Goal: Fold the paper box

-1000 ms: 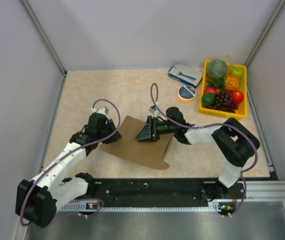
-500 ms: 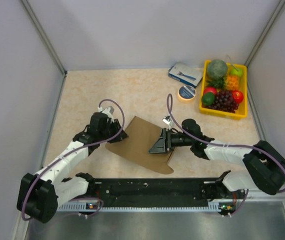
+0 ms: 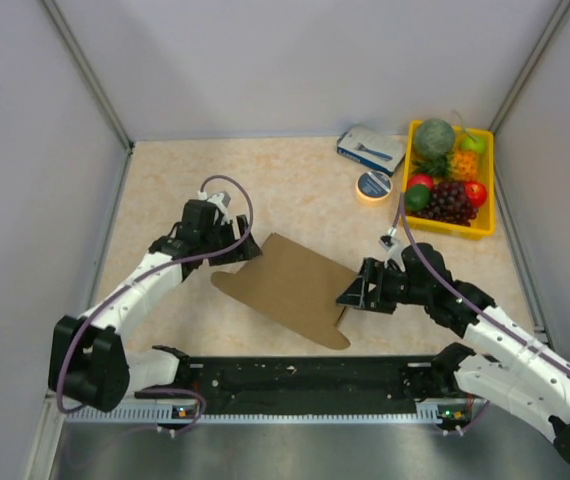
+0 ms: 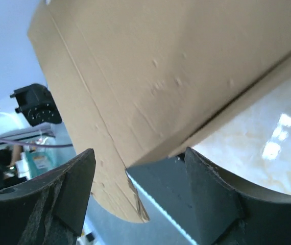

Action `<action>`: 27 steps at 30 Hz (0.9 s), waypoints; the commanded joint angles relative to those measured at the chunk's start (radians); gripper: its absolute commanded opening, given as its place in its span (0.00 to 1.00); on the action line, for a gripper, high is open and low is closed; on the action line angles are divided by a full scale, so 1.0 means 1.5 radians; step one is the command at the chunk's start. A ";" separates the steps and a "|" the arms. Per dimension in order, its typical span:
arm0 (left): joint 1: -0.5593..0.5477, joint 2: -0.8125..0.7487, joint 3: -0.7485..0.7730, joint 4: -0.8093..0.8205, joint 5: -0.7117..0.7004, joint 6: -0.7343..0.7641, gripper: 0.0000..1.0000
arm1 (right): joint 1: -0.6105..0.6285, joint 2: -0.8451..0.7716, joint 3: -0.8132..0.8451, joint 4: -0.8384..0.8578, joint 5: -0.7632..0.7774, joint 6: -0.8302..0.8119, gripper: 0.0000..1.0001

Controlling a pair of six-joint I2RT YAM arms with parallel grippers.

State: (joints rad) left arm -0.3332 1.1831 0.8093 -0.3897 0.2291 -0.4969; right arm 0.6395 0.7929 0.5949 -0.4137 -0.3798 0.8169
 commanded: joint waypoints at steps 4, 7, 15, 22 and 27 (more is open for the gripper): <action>0.004 0.066 -0.001 0.010 0.057 0.035 0.78 | 0.028 -0.028 -0.101 0.104 -0.092 0.176 0.69; 0.004 0.056 -0.030 0.031 0.068 0.024 0.76 | 0.052 0.000 -0.118 0.168 -0.075 0.212 0.69; 0.004 0.004 -0.133 0.084 0.079 -0.019 0.64 | 0.053 0.070 -0.168 0.381 -0.076 0.323 0.56; 0.004 -0.049 -0.143 0.059 0.065 -0.024 0.63 | 0.029 0.093 -0.088 0.221 -0.010 0.188 0.48; 0.004 -0.076 -0.145 0.036 0.040 -0.017 0.65 | 0.029 0.100 0.043 -0.066 0.108 -0.085 0.59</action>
State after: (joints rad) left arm -0.3229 1.1145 0.5972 -0.3084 0.3012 -0.5251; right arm 0.6891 0.9459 0.4858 -0.2424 -0.3603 1.0092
